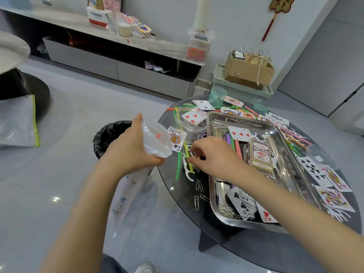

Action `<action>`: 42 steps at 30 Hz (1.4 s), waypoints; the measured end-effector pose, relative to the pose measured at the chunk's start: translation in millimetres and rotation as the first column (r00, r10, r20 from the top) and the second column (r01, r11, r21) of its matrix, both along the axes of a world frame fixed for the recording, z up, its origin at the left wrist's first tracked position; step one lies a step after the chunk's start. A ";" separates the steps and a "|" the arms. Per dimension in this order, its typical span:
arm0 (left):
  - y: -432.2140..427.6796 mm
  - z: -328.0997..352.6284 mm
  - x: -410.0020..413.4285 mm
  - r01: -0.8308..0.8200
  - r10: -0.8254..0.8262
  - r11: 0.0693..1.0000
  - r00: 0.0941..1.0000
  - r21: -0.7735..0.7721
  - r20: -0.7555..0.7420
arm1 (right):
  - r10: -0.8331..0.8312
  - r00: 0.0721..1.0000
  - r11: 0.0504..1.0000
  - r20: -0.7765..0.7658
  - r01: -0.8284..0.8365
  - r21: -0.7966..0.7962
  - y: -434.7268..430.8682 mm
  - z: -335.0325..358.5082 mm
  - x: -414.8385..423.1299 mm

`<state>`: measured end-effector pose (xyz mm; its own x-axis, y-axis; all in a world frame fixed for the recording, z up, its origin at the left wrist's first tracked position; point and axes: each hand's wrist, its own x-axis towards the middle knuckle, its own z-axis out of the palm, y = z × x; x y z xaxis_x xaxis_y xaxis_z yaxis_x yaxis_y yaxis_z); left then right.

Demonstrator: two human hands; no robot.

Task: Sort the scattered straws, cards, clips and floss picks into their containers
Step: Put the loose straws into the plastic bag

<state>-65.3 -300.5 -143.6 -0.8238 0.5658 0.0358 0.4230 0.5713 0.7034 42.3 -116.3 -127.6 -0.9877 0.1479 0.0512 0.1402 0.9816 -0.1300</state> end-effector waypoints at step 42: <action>-3.0 -18.2 8.9 0.202 -0.225 0.962 0.968 0.184 0.112 | -0.332 0.927 0.651 -0.175 0.090 -0.754 14.5 75.4 155.0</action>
<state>-56.4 -303.6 -161.7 -0.6883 0.7239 0.0463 0.4196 0.3453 0.8395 197.3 -101.7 -52.2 -0.8834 0.4591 0.0942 0.1713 0.5032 -0.8470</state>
